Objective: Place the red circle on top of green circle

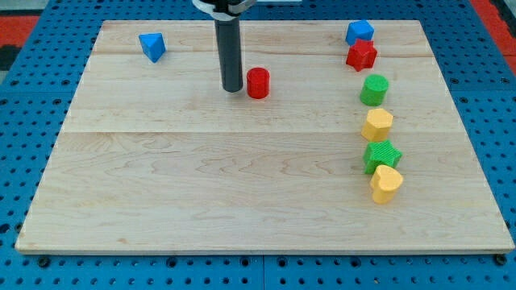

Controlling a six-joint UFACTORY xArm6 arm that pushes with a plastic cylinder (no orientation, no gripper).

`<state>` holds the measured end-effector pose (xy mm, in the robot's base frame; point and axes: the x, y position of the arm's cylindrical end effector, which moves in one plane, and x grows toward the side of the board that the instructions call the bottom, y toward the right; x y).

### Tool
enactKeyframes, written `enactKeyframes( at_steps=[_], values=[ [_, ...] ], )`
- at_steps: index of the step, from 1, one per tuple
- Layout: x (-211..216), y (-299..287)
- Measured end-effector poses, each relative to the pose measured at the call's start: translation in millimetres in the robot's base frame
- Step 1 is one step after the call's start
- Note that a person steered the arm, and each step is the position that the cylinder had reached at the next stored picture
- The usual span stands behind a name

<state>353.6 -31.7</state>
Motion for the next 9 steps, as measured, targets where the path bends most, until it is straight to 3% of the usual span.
enactKeyframes(
  at_steps=[3,6,8,9],
  values=[
    [-10,133],
    [-46,139],
    [-42,160],
    [-42,76]
  ],
)
